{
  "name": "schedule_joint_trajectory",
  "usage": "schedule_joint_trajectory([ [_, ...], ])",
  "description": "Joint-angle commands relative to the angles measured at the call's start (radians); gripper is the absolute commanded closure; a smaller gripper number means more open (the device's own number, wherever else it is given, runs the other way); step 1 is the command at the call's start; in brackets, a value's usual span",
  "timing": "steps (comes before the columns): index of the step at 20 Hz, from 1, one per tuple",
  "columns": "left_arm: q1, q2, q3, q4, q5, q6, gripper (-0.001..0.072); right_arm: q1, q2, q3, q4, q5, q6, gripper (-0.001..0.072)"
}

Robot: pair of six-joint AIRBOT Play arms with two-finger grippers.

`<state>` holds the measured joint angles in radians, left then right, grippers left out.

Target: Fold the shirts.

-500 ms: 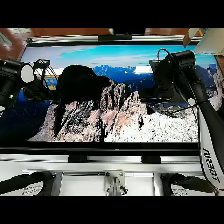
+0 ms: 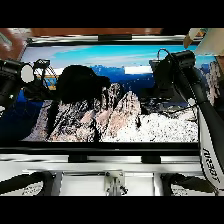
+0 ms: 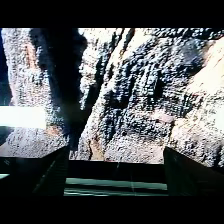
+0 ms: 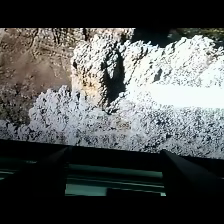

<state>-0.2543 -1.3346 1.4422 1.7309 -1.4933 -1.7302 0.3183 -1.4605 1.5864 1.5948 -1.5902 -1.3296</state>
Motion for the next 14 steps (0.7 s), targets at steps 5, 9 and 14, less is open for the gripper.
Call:
schedule_joint_trajectory([
  [5,-0.001,0.0,0.001,-0.002,0.016,-0.012,0.0032,0.001,0.0,0.0,-0.002,0.018,0.0,0.0036],
  [9,-0.002,0.0,0.001,-0.003,0.191,-0.011,0.0032,0.0,0.0,0.0,-0.045,0.066,-0.018,0.0036],
  [14,-0.002,-0.029,0.001,-0.04,0.303,-0.011,0.003,0.001,0.0,0.0,-0.113,0.066,-0.026,0.0036],
])
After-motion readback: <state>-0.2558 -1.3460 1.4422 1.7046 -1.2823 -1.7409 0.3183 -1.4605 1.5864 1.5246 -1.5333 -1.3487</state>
